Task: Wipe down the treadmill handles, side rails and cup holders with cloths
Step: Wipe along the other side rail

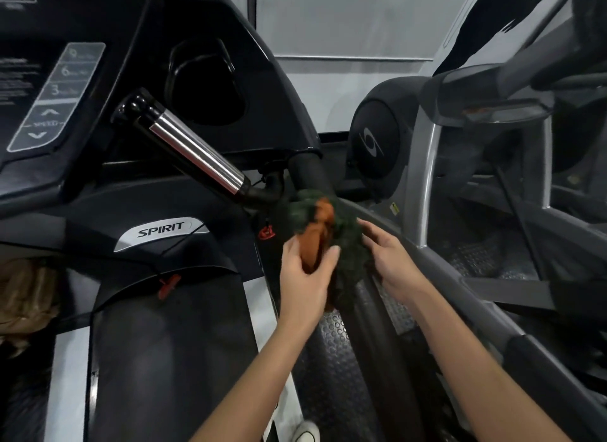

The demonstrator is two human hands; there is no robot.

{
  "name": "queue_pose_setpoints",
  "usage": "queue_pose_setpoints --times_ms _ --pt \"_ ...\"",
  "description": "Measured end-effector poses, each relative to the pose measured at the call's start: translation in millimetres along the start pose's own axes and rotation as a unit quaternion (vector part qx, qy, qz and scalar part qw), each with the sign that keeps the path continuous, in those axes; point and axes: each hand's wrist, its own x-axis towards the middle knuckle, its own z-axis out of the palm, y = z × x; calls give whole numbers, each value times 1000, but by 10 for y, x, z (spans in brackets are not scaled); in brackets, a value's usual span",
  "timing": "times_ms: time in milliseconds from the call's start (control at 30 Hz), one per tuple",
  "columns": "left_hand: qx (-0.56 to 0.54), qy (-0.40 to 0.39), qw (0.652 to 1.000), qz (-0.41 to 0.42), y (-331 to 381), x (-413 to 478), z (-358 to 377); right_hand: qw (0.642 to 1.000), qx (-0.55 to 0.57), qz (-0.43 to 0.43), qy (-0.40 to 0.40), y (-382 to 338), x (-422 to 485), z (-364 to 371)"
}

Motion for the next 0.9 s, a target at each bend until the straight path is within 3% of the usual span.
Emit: queue_pose_setpoints --times_ms 100,167,333,467,533,600,767,833,900 --pt "157 -24 982 106 104 148 50 999 -10 -1 34 23 7 0" --pt "207 -19 969 132 151 324 50 1000 -10 -6 24 33 4 5" --pt "18 27 999 17 131 533 -42 1000 4 -3 0 12 -24 4" --pt "-116 50 986 -111 -91 345 -45 1000 -15 -9 9 34 -24 -8" --pt "-143 34 980 -134 -145 182 -57 1000 -18 -7 10 48 -5 -7" --pt "-117 9 988 -99 -164 3 -85 1000 -14 -12 10 56 8 -8" --pt "90 -27 991 90 -23 88 -61 999 1 -21 29 47 -17 26" --pt "117 -25 988 100 77 314 -44 999 -13 -22 40 58 -17 29" --pt "68 -7 995 70 112 497 -66 999 -21 -18 32 52 -19 38"
